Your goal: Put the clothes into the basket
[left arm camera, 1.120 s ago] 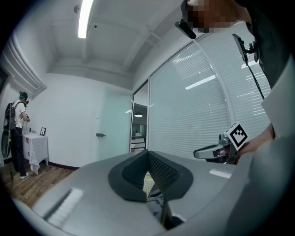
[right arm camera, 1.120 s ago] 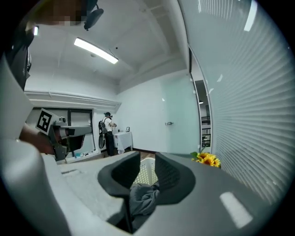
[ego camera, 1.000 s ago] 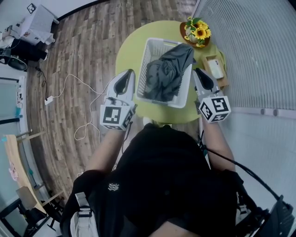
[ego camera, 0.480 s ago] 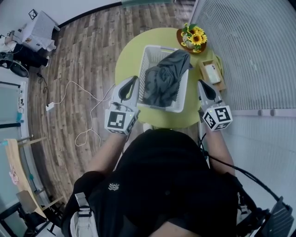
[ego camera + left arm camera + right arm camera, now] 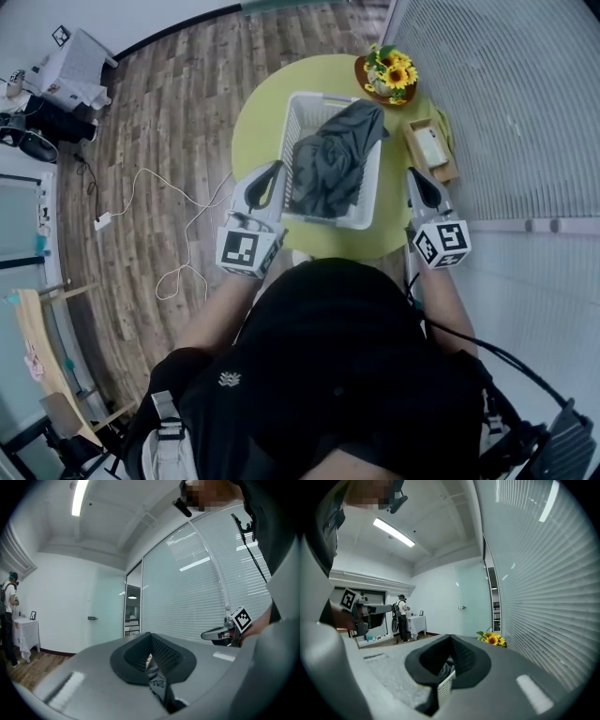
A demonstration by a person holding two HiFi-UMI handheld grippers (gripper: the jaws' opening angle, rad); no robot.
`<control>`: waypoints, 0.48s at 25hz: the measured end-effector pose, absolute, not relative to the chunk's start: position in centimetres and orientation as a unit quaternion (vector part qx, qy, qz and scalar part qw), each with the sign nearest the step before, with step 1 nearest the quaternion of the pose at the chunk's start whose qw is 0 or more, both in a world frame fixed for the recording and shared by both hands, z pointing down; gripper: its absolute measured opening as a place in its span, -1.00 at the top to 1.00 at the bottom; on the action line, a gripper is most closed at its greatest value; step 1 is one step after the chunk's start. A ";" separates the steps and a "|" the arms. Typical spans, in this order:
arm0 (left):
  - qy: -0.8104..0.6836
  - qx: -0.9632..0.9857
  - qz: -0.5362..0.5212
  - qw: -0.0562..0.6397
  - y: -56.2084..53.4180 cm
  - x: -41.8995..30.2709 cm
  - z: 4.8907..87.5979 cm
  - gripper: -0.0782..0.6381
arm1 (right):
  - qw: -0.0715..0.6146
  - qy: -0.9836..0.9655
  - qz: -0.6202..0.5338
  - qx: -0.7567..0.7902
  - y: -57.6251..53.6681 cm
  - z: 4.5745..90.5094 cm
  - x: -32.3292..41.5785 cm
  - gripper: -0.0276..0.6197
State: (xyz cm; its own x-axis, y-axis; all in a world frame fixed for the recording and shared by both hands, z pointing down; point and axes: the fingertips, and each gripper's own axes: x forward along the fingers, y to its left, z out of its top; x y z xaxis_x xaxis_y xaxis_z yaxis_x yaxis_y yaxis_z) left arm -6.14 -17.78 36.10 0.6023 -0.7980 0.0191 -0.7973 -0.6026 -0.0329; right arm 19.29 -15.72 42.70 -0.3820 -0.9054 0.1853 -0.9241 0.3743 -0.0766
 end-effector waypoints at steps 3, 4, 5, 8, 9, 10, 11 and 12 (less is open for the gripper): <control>0.441 -0.898 -0.013 0.006 -18.0 -5.7 35.7 0.76 | 0.058 -0.823 0.085 0.558 -15.8 42.7 19.6 0.91; 0.440 -0.898 -0.014 0.005 -18.1 -5.6 35.7 0.76 | 0.057 -0.823 0.086 0.559 -15.8 42.7 19.6 0.91; 0.438 -0.899 -0.015 0.006 -18.3 -5.5 35.7 0.76 | 0.055 -0.822 0.086 0.560 -15.8 42.7 19.6 0.91; 0.433 -0.901 -0.017 0.015 -18.5 -5.3 35.6 0.76 | 0.054 -0.822 0.085 0.561 -15.9 42.4 19.7 0.91; 0.431 -0.902 -0.018 0.015 -18.6 -5.1 35.6 0.76 | 0.054 -0.821 0.085 0.561 -16.0 42.4 19.8 0.91; 0.430 -0.902 -0.019 0.015 -18.7 -5.0 35.7 0.76 | 0.054 -0.821 0.086 0.562 -16.1 42.5 19.9 0.91; 0.430 -0.903 -0.019 0.014 -18.8 -4.8 35.7 0.76 | 0.054 -0.821 0.086 0.562 -16.2 42.6 20.1 0.91; 0.430 -0.903 -0.019 0.014 -18.9 -4.7 35.8 0.76 | 0.054 -0.820 0.087 0.563 -16.3 42.7 20.3 0.91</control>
